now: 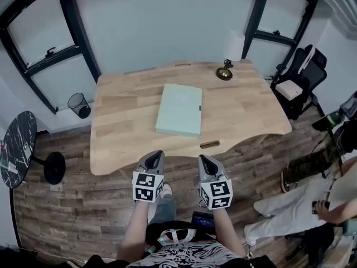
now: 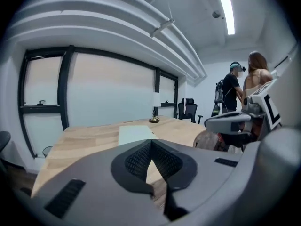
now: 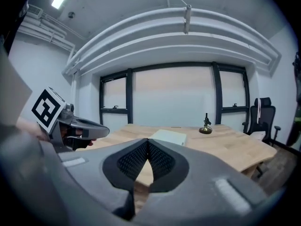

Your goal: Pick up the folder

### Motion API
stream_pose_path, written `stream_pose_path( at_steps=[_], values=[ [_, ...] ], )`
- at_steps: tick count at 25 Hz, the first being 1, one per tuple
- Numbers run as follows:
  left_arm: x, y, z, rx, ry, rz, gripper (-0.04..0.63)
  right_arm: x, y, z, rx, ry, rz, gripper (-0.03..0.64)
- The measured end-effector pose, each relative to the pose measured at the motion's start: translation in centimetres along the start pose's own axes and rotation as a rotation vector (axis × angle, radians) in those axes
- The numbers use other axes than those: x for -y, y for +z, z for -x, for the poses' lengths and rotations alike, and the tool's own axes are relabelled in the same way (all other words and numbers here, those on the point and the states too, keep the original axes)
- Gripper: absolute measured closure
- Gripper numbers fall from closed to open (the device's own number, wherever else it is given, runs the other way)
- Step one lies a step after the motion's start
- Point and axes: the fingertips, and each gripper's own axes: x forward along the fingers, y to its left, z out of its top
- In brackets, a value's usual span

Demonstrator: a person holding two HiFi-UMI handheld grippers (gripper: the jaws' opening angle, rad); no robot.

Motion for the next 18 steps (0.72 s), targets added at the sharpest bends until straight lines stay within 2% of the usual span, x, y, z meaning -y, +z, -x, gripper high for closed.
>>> stream_pose_path(
  at_steps=[4, 10, 15, 18],
  values=[
    [-4.7, 2.6, -6.3, 0.000, -0.039, 0.042, 0.589, 2.9, 2.2, -6.3, 0.036, -0.040, -0.103, 0.612],
    [-10.7, 5.6, -13.8, 0.028, -0.120, 0.120, 0.589, 6.5, 2.4, -15.0, -0.092, -0.149, 0.001, 0.612],
    [-13.1, 6.0, -18.1, 0.003, -0.168, 0.161, 0.589, 8.9, 2.9, -18.1, -0.062, -0.203, -0.093, 0.612],
    [-13.9, 6.2, -19.7, -0.003, -0.159, 0.147, 0.589, 9.7, 3.1, -18.9, -0.066, -0.225, -0.083, 0.614]
  ],
)
